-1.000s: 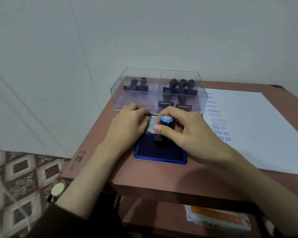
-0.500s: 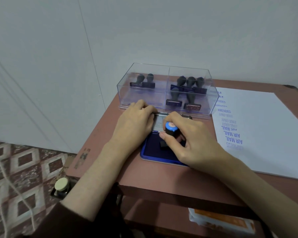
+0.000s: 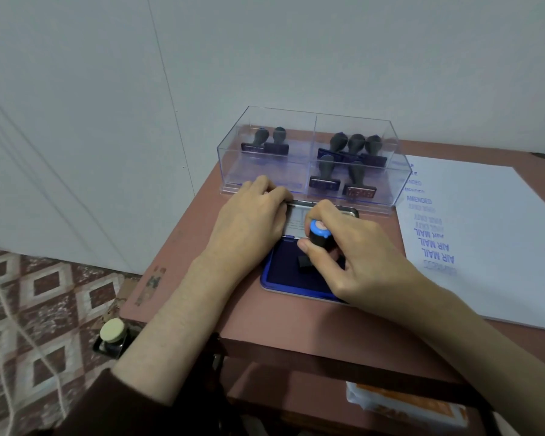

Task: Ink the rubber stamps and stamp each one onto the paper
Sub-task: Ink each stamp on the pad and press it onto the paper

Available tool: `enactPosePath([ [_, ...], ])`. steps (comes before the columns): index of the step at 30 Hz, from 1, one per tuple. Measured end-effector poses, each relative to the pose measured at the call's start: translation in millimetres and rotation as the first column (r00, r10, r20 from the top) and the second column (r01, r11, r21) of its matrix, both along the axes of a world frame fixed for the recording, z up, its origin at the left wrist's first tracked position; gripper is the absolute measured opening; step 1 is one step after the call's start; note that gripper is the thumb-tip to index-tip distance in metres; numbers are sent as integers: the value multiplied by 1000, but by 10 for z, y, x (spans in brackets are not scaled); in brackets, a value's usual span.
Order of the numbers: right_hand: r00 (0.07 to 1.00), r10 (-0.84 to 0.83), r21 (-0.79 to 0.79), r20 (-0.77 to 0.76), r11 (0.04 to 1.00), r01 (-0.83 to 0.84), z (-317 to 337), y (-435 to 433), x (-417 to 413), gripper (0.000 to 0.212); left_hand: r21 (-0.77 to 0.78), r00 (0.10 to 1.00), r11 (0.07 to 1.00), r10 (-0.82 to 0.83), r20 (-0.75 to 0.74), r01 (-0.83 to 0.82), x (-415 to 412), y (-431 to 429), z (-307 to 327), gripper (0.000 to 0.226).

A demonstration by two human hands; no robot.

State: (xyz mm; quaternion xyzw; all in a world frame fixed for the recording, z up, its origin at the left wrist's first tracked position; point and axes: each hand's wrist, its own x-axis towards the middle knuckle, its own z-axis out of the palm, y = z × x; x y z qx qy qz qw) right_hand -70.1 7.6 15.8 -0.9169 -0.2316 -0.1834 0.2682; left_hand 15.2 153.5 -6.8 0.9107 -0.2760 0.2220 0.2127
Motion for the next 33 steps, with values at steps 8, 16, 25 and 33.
enactPosePath([
  [8, 1000, -7, 6, -4, 1000, 7, -16, 9, -24, 14, 13, 1000, 1000, 4, 9, -4, 4, -3, 0, 22],
  [16, 1000, 8, 0, -18, 1000, -8, -7, -11, 0, 15, 20, 1000, 1000, 15, -23, -14, -7, -12, 18, 25],
  [25, 999, -6, 42, -52, 999, 9, 22, -13, -28, 18, 66, 994, 997, 36, -99, -29, -31, -7, 90, 27],
  [33, 962, -17, 642, -272, 742, 194, 67, -238, -53, 11, 97, 996, 994, -41, -82, 49, -166, -133, 211, 29],
])
